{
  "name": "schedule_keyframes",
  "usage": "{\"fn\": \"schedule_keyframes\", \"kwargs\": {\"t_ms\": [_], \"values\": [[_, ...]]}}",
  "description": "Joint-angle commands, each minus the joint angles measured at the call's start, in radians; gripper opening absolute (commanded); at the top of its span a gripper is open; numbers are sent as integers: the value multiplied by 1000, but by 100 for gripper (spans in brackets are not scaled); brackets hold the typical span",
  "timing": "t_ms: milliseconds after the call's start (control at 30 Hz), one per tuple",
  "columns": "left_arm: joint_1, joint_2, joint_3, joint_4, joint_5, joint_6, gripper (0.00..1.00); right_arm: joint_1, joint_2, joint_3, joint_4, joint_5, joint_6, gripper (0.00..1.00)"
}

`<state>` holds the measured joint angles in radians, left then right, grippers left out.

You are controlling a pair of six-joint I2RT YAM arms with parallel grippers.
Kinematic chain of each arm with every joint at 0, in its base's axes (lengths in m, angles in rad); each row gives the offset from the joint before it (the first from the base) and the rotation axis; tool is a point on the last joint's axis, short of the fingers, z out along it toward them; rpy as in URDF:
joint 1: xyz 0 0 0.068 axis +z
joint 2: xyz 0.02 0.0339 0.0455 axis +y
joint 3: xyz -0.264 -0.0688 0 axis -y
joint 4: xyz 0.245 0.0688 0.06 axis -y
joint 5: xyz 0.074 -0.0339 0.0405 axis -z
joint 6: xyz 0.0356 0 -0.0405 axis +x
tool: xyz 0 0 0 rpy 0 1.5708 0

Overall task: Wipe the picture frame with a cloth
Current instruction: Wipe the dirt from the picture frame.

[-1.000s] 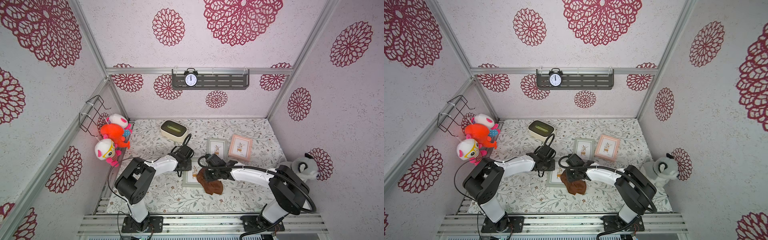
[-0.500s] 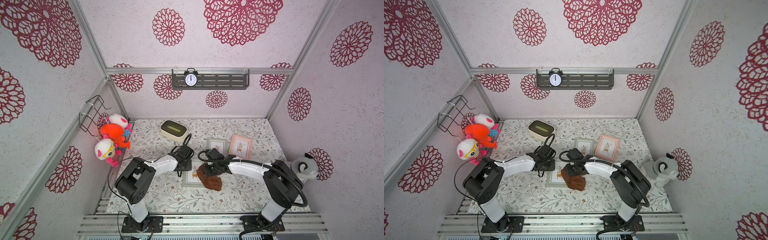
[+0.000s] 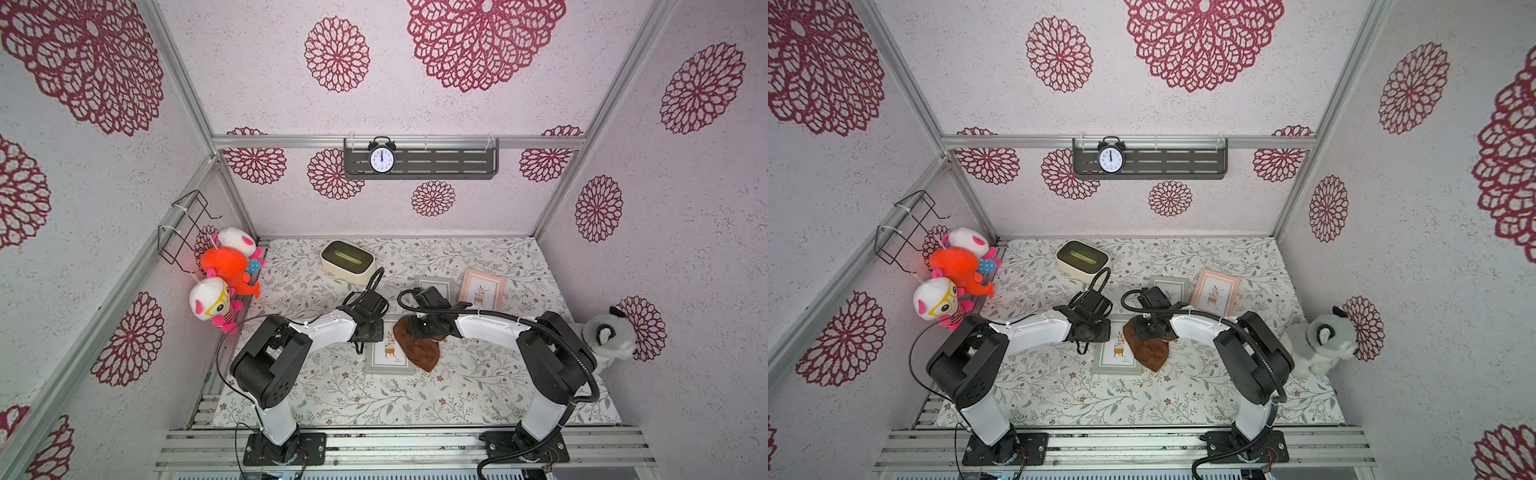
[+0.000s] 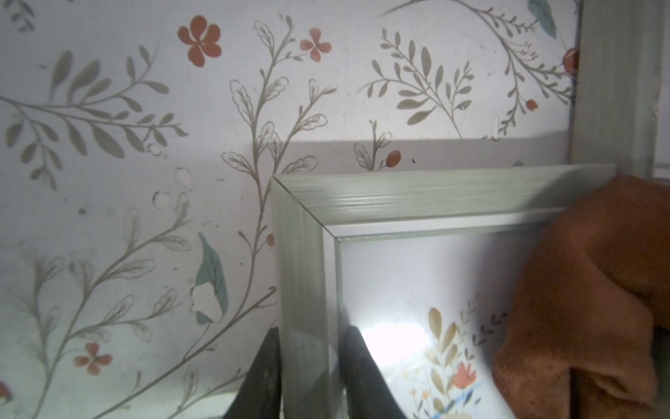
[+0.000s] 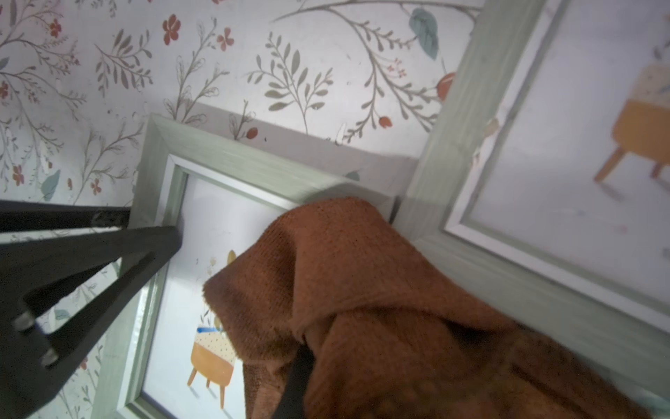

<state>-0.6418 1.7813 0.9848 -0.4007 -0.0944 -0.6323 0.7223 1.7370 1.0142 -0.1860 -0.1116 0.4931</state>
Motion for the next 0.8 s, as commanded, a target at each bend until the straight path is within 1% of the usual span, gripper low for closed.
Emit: {"fn": "schedule_keyframes", "kwargs": {"t_ms": [0, 167, 333, 500, 633, 767], "values": [[-51, 110, -61, -239, 89, 54, 0, 37, -74, -89, -64, -46, 30, 0], [-52, 129, -45, -242, 90, 61, 0, 88, -154, -134, -87, -57, 75, 0], [-53, 136, -33, -250, 93, 75, 0, 116, -154, -119, -93, -37, 92, 0], [-62, 135, -34, -246, 89, 89, 0, 63, -116, -84, -84, 1, 54, 0], [-68, 129, -35, -241, 82, 98, 0, 0, -94, -43, -70, -1, 12, 0], [-77, 130, -28, -242, 73, 102, 0, -24, -57, 3, -65, -13, -25, 0]]}}
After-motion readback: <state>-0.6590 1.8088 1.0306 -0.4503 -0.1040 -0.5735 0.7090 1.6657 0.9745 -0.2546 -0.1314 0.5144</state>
